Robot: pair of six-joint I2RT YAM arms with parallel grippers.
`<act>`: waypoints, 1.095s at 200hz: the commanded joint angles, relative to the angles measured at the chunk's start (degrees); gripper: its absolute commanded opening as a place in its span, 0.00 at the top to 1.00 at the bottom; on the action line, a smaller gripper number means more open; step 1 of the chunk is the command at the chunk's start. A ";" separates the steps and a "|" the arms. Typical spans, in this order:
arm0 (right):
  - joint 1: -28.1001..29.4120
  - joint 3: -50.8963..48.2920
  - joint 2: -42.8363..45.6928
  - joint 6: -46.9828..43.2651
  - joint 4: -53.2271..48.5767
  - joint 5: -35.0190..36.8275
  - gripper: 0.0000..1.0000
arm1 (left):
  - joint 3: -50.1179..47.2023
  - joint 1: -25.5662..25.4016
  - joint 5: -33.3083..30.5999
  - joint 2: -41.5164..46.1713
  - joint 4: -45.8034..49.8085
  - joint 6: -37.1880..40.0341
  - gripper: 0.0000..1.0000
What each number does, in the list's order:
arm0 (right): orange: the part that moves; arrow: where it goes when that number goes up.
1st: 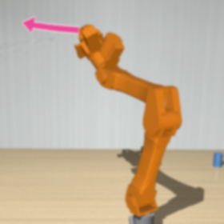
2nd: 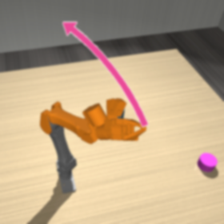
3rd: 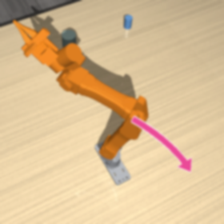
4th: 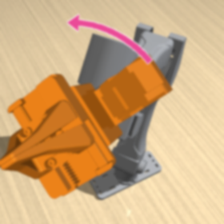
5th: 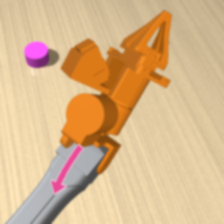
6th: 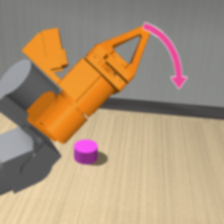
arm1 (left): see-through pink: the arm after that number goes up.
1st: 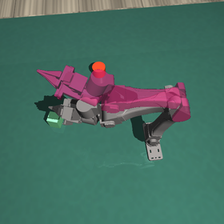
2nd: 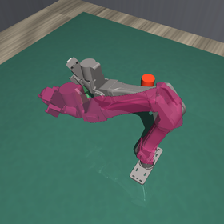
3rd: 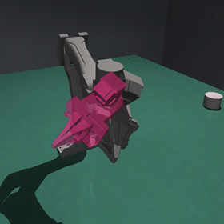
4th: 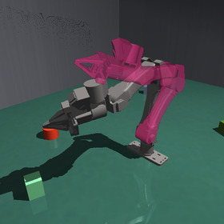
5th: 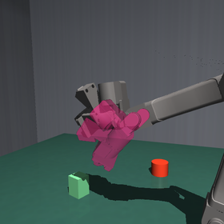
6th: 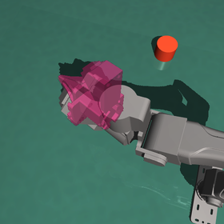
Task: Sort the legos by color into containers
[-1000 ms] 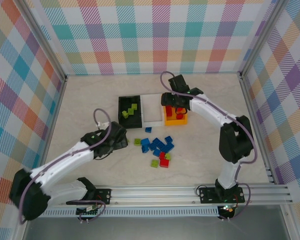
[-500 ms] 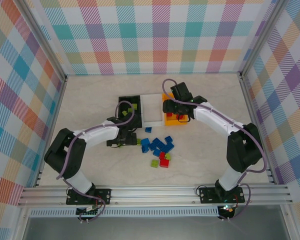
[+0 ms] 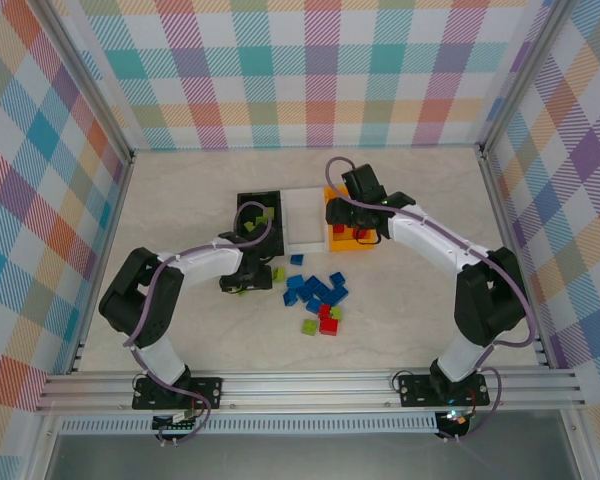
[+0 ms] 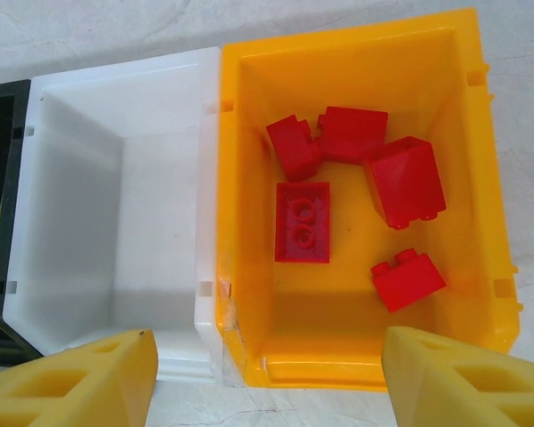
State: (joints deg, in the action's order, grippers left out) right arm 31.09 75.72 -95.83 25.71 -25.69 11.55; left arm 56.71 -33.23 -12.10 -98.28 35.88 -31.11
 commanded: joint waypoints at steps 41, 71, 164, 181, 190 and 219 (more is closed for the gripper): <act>-0.35 -0.49 2.14 1.00 1.19 0.59 0.32 | -5.02 0.36 0.41 2.58 -0.16 -0.71 0.39; -0.37 -0.58 2.13 1.15 1.31 0.41 0.32 | -5.99 0.31 0.41 7.14 1.03 -1.81 0.41; -0.33 -2.76 3.04 1.77 2.35 0.23 0.32 | 8.62 0.74 -3.78 14.12 7.32 -2.30 0.41; -0.31 -3.36 3.38 1.75 2.33 0.14 0.32 | 15.53 1.64 -5.67 8.07 7.09 -1.22 0.41; -0.32 -3.62 3.54 1.79 2.18 0.16 0.32 | 19.57 2.34 -6.17 4.60 7.34 -0.72 0.41; -0.22 -4.99 4.70 1.88 1.92 -0.21 0.32 | 30.65 4.07 -8.06 -6.01 8.72 0.06 0.41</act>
State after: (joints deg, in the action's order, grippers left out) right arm 31.09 72.23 -93.78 26.59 -24.47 11.51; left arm 80.68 -30.96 -16.86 -97.58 41.87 -32.69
